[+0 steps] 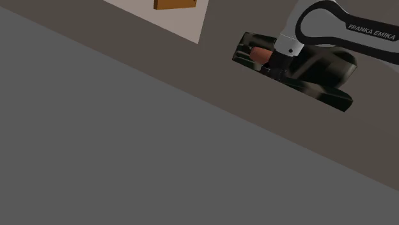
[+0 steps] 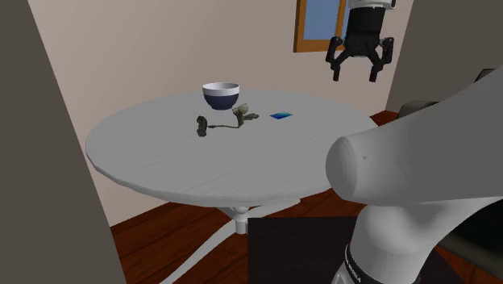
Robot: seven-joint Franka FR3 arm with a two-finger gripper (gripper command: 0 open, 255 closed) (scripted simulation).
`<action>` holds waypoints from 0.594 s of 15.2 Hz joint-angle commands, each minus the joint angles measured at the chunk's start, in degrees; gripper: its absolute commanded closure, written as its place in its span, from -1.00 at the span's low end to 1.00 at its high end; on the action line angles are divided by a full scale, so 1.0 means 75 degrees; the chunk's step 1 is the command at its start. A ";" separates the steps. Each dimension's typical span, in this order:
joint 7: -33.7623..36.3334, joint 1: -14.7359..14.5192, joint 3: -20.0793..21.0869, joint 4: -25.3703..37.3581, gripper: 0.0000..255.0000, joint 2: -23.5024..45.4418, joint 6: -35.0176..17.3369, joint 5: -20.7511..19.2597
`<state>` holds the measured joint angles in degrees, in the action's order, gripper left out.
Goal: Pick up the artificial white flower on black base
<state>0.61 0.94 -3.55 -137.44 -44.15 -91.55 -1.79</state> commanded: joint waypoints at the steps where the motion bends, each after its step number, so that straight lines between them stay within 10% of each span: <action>1: 0.0000 0.0000 0.0000 0.0000 -1.00 0.0000 0.0000 0.0000; 9: 0.3149 0.0003 0.1868 -0.0617 -1.00 -0.0212 -0.0478 0.1154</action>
<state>20.95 0.88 8.64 -141.99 -46.25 -94.44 5.74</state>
